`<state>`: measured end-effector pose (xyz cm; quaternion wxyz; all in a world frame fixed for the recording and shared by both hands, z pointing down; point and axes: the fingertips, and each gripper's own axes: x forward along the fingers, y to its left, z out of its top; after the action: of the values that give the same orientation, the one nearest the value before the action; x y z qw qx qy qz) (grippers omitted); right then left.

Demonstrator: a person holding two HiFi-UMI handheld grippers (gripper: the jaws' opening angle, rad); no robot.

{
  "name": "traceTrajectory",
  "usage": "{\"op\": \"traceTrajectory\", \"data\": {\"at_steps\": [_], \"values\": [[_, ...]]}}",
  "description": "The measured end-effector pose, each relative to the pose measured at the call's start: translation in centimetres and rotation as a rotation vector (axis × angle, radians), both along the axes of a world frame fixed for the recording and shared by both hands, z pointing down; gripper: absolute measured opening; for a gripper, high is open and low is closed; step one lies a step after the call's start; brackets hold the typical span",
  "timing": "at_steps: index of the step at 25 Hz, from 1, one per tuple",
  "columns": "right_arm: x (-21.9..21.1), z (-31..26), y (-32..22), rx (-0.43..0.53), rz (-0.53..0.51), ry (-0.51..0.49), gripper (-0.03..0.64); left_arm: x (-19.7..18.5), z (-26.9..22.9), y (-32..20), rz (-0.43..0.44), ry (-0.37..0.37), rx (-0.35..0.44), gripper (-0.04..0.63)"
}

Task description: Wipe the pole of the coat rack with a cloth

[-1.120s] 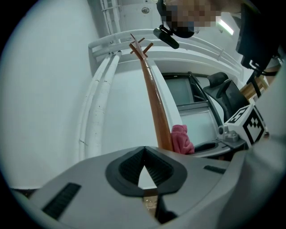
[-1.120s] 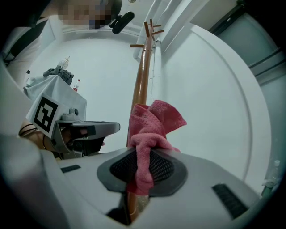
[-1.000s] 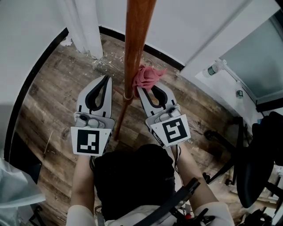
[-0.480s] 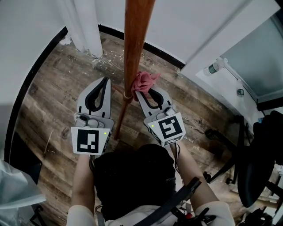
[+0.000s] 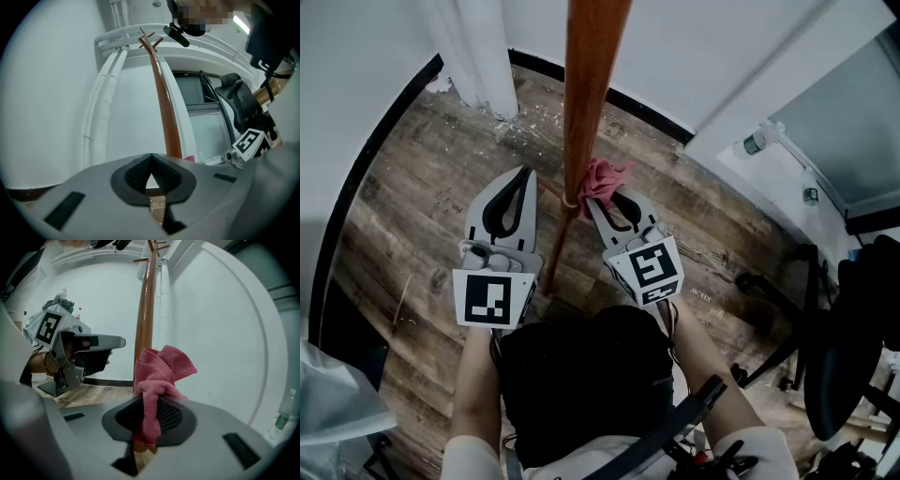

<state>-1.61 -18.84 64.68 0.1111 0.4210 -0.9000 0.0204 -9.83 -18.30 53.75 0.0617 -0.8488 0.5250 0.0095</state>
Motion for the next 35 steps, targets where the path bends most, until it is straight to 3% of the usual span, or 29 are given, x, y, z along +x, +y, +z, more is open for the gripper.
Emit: {"op": "traceTrajectory", "data": {"at_steps": [11, 23, 32, 35], "values": [[0.0, 2.7, -0.1, -0.075, 0.009, 0.006, 0.074, -0.2, 0.3, 0.2, 0.002, 0.002, -0.007, 0.014], [0.0, 3.9, -0.1, -0.092, 0.01, 0.027, 0.074, -0.4, 0.1, 0.4, 0.002, 0.009, -0.01, 0.014], [2.1, 1.3, -0.2, -0.059, 0.037, -0.006, 0.074, -0.1, -1.0, 0.6, 0.041, -0.018, 0.084, 0.014], [3.1, -0.6, -0.1, -0.024, 0.056, -0.031, 0.074, -0.3, -0.6, 0.7, 0.015, 0.012, 0.014, 0.014]]}}
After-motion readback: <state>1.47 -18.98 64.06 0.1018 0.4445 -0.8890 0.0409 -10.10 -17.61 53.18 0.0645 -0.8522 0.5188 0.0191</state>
